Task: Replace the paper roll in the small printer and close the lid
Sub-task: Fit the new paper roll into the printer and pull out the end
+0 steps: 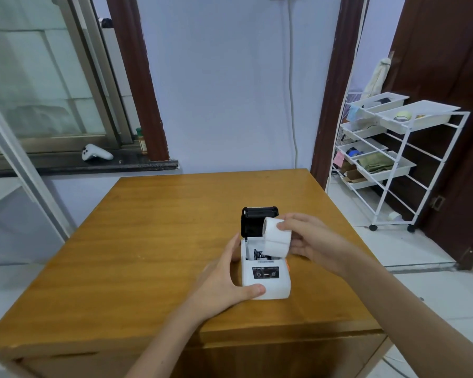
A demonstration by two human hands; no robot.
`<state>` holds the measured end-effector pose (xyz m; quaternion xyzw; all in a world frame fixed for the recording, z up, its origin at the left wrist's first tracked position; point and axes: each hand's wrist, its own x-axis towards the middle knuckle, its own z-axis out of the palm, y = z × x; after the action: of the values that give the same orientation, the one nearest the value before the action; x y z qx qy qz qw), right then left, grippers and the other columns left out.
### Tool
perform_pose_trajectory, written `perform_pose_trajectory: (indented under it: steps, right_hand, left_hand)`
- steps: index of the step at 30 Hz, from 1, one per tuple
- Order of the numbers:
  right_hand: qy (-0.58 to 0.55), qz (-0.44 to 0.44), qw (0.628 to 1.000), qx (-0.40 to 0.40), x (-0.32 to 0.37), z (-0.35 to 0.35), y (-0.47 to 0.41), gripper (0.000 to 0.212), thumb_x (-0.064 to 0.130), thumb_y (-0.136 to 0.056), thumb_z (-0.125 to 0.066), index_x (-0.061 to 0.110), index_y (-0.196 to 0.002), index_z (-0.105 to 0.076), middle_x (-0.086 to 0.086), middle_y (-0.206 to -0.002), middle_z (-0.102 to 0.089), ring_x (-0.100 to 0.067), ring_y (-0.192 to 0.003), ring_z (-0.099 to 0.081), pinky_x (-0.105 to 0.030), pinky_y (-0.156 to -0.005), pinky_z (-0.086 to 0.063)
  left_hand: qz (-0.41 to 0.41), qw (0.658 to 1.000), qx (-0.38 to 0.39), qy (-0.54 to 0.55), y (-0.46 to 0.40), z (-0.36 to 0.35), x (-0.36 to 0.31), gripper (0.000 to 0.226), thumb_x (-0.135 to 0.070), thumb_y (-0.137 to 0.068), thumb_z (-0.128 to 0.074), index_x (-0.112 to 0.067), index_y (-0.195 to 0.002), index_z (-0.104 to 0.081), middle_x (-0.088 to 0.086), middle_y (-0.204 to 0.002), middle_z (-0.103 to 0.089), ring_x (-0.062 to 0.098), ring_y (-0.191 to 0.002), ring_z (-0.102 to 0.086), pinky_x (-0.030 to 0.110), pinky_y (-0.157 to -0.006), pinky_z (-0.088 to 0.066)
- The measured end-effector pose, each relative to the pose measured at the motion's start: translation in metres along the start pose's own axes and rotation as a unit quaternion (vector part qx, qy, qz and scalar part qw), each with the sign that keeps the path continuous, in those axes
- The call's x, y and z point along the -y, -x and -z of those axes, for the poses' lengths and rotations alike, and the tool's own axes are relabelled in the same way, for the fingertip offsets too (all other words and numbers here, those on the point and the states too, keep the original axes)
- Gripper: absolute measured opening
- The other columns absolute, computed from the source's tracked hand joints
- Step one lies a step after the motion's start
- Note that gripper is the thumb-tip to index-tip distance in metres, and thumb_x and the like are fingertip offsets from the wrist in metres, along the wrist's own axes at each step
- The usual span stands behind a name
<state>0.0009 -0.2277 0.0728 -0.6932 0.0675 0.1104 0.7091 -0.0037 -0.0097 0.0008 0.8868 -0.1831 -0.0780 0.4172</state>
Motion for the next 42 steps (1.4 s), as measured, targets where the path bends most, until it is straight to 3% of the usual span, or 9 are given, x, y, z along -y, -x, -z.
perform_pose_trajectory:
  steps: [5,9,12,16,23,30,35,37,42]
  right_hand:
    - [0.054,0.007,0.998,0.015,-0.006,-0.013,-0.013,0.016,0.02,-0.086,-0.067,0.008,-0.094,-0.073,0.0,-0.071,-0.066,-0.013,-0.063,-0.052,-0.029,-0.062,-0.036]
    - [0.053,-0.028,0.998,0.013,-0.003,-0.014,-0.02,0.014,0.023,-0.086,-0.067,0.015,-0.075,-0.063,0.007,-0.052,-0.049,-0.008,-0.049,-0.04,-0.024,-0.048,-0.025]
    - [0.061,-0.046,0.997,0.022,-0.001,-0.015,-0.02,0.019,0.026,-0.087,-0.067,0.017,-0.072,-0.06,0.007,-0.051,-0.04,-0.007,-0.047,-0.032,-0.02,-0.041,-0.018]
    - [0.076,-0.058,0.995,0.035,-0.002,-0.015,-0.021,0.017,0.029,-0.087,-0.067,0.017,-0.076,-0.061,0.009,-0.051,-0.037,-0.006,-0.047,-0.027,-0.018,-0.037,-0.016]
    - [0.108,-0.059,0.991,0.047,-0.004,-0.011,-0.025,0.019,0.033,-0.085,-0.068,0.018,-0.078,-0.06,0.01,-0.05,-0.038,-0.006,-0.047,-0.026,-0.02,-0.039,-0.013]
    - [0.122,-0.048,0.989,0.066,-0.002,-0.011,-0.025,0.03,0.039,-0.086,-0.067,0.025,-0.06,-0.06,0.011,-0.049,-0.038,-0.007,-0.047,-0.024,-0.027,-0.05,-0.009]
    - [0.103,-0.047,0.99,0.083,-0.004,-0.009,-0.021,0.042,0.033,-0.091,-0.063,0.024,-0.049,-0.061,0.01,-0.047,-0.041,-0.005,-0.044,-0.027,-0.021,-0.044,-0.012]
    - [0.095,-0.05,0.99,0.087,-0.004,-0.008,-0.021,0.039,0.032,-0.091,-0.063,0.024,-0.053,-0.065,0.01,-0.048,-0.043,-0.005,-0.044,-0.029,-0.019,-0.041,-0.015]
    - [0.091,-0.053,0.99,0.09,-0.004,-0.006,-0.024,0.017,0.037,-0.089,-0.064,0.021,-0.096,-0.066,0.007,-0.054,-0.039,-0.007,-0.048,-0.033,-0.017,-0.04,-0.024]
  left_hand:
    - [-0.014,1.0,0.007,0.019,0.0,0.001,-0.001,0.104,-0.071,-0.061,-0.077,-0.081,-0.124,0.006,-0.035,-0.142,-0.041,0.001,-0.135,-0.042,0.041,-0.111,-0.039]
    - [0.009,0.995,0.012,0.102,-0.002,0.002,0.005,0.096,-0.088,-0.064,-0.058,-0.07,-0.14,-0.001,-0.021,-0.16,-0.026,0.008,-0.144,-0.032,0.05,-0.118,-0.03]
    - [0.016,0.984,0.003,0.178,-0.002,0.004,0.004,0.075,-0.072,-0.086,-0.047,-0.057,-0.15,-0.01,-0.023,-0.158,-0.025,0.002,-0.141,-0.031,0.034,-0.116,-0.027]
    - [0.021,0.978,-0.034,0.203,-0.008,0.004,0.006,0.05,-0.038,-0.102,-0.047,-0.051,-0.146,-0.026,-0.016,-0.156,-0.034,0.001,-0.137,-0.036,0.028,-0.114,-0.031]
    - [-0.026,0.984,-0.039,0.172,-0.01,0.002,0.006,0.055,-0.039,-0.096,-0.059,-0.058,-0.142,-0.036,-0.023,-0.146,-0.046,-0.002,-0.129,-0.047,0.033,-0.109,-0.042]
    - [-0.085,0.982,-0.046,0.16,-0.017,0.008,-0.013,0.054,-0.018,-0.097,-0.062,-0.045,-0.14,-0.046,-0.024,-0.141,-0.054,-0.008,-0.128,-0.048,0.009,-0.104,-0.037]
    - [-0.072,0.974,-0.058,0.207,-0.022,0.005,-0.017,0.045,-0.014,-0.094,-0.065,-0.042,-0.129,-0.059,-0.012,-0.124,-0.07,0.006,-0.115,-0.063,0.027,-0.099,-0.051]
    - [-0.067,0.971,-0.066,0.218,-0.022,0.002,-0.018,0.043,-0.013,-0.095,-0.064,-0.042,-0.126,-0.061,-0.011,-0.117,-0.073,0.007,-0.109,-0.067,0.025,-0.093,-0.053]
    - [-0.057,0.97,-0.087,0.221,-0.024,0.0,-0.018,0.041,-0.01,-0.092,-0.067,-0.041,-0.119,-0.066,-0.022,-0.11,-0.073,0.005,-0.101,-0.068,0.017,-0.085,-0.052]
